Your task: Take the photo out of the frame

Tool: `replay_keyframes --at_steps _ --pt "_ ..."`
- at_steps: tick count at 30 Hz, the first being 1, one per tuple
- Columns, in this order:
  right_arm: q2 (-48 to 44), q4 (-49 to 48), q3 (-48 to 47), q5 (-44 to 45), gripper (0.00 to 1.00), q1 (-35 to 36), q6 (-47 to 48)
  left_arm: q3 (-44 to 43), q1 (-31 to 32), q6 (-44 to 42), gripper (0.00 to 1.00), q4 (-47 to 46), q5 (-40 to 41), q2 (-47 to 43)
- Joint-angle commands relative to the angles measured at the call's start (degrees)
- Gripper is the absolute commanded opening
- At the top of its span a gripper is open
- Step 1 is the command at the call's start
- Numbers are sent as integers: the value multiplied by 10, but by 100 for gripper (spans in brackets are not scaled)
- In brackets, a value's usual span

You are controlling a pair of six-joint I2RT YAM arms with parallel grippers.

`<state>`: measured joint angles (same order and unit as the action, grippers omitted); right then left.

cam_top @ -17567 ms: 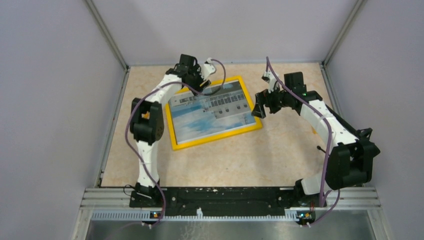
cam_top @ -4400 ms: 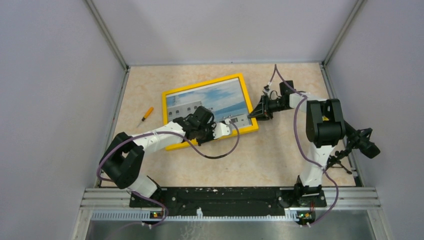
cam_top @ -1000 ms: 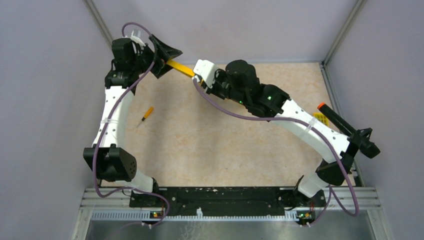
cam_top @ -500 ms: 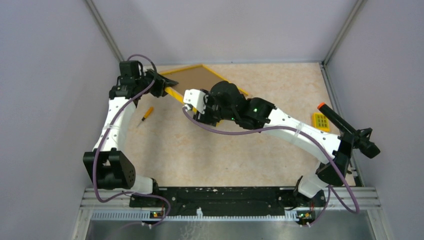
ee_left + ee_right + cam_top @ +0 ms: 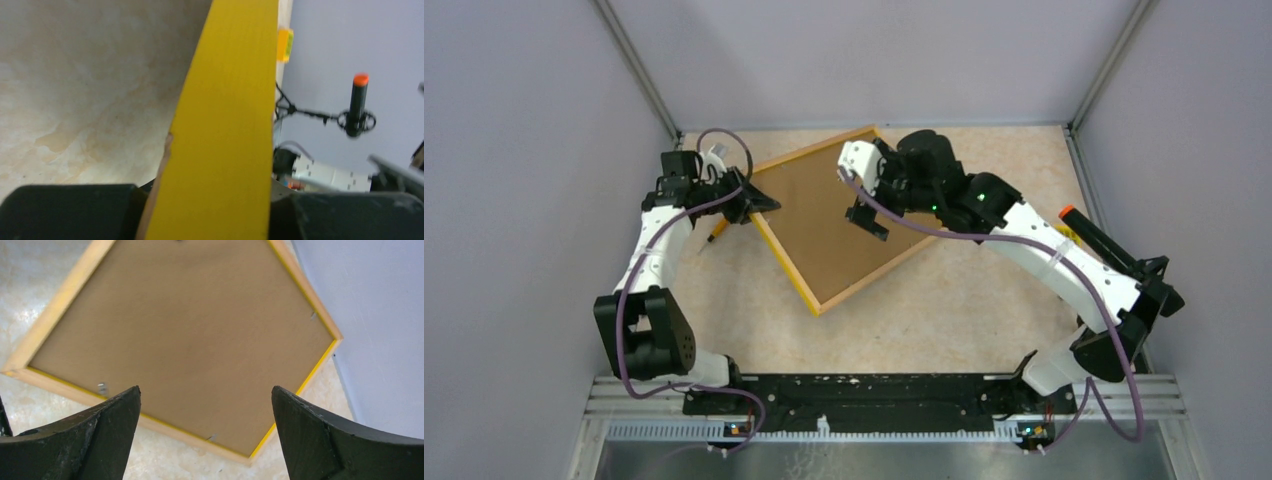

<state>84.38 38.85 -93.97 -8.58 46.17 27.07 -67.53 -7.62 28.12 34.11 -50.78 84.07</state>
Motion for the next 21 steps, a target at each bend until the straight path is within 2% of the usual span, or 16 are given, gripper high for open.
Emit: replay_keyframes --at_steps 1,3,9,12,16,21 --pt "8 34 -24 -87 99 -51 -48 14 3 -216 0 77 -92 35" --pt "8 35 -9 -104 99 -72 -58 9 3 -272 0 117 -112 60" --pt "9 41 49 -142 99 -124 -69 -30 0 -398 0 189 -73 144" --pt "9 41 81 -152 99 -147 -68 -59 0 -432 0 202 -55 200" --pt "13 43 108 -161 99 -168 -65 -89 0 -434 0 169 -24 247" --pt "19 40 129 -164 99 -182 -68 -129 1 -413 20 139 10 299"
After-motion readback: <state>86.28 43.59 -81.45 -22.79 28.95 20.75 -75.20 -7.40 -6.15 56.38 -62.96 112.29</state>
